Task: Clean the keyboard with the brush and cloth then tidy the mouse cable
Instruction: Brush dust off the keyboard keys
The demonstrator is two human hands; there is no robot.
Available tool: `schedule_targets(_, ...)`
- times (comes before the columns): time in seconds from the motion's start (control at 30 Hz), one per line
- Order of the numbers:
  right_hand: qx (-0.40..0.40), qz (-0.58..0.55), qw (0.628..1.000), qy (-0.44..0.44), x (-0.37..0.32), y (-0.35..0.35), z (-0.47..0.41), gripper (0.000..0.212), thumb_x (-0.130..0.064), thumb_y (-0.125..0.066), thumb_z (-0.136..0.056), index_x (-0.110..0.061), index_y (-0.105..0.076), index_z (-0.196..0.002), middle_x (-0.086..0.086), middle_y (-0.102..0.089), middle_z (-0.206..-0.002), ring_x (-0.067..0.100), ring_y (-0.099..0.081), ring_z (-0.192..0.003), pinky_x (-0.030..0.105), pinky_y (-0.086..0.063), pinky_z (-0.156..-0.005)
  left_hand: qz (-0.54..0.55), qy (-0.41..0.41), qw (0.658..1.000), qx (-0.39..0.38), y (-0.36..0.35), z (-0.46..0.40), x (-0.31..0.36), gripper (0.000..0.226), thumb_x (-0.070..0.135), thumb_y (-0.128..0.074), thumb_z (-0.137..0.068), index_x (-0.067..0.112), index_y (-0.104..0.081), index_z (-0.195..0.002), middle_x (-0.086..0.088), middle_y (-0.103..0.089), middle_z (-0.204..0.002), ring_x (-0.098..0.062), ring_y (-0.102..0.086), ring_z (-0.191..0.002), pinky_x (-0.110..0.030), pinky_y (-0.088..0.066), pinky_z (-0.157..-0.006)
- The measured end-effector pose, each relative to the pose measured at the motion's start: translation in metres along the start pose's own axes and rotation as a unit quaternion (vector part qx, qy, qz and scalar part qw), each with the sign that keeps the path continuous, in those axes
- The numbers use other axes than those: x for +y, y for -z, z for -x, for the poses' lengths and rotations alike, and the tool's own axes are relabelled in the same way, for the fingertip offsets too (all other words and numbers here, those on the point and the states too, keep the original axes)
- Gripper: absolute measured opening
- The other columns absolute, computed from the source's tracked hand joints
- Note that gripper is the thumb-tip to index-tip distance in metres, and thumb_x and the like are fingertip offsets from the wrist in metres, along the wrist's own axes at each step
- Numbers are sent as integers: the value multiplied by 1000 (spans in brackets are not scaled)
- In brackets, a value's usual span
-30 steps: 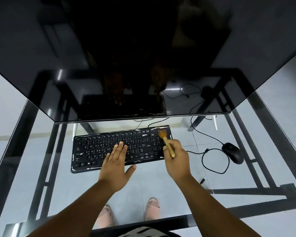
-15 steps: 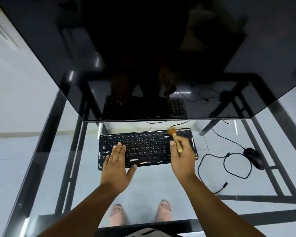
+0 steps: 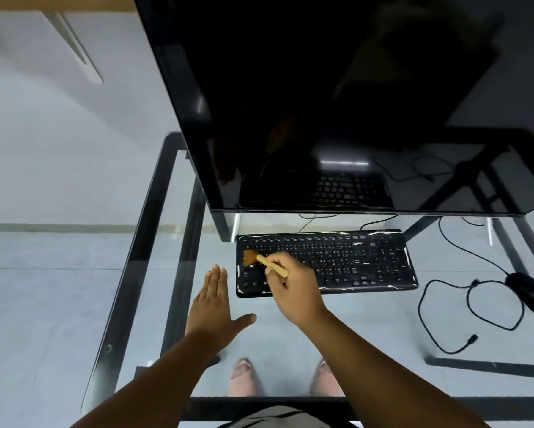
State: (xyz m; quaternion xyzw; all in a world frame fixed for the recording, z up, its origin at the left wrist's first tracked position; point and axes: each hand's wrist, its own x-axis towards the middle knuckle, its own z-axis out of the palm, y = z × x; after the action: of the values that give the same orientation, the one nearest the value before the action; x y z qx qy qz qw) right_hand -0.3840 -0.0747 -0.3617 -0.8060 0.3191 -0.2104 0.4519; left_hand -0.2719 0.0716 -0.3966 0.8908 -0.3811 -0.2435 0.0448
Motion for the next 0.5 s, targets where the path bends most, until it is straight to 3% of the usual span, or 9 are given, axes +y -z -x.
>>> schedule_targets(0.13,86,53,995,3,6,0,-4,18,-15,-59,-91,-15,-64,-108,-6,-64,-92,4,-49,-67,8,-32,-61,-8,-6,1000,1,-1,-1,-1,116,77,-44,-81,12,22,-150,-2,30,-156,-17,23,-145,-31,1,-119)
schedule_targets(0.27,-25,44,998,35,3,-2,-3,24,-17,-59,-91,-16,-66,-114,-2,-68,-96,-1,-50,-68,9,-34,-63,-17,-8,1000,0,-1,-1,-2,114,78,-41,-81,12,21,-150,-2,30,-156,-18,23,-145,-32,0,-120)
schedule_targets(0.4,93,75,993,10,14,2,0,25,-22,-53,-91,-13,-63,-112,0,-65,-100,10,-53,-76,18,-37,-66,-8,-7,1000,0,-2,-2,-2,115,77,-44,-81,11,19,-151,-2,28,-157,-18,22,-146,-32,-2,-121)
schedule_targets(0.5,8,28,999,23,12,6,3,23,-20,-57,-92,-15,-65,-113,-6,-65,-97,5,-53,-71,17,-38,-62,4,-7,1000,7,-3,-1,-3,115,77,-45,-81,12,20,-151,-1,27,-158,-17,22,-146,-32,-1,-120)
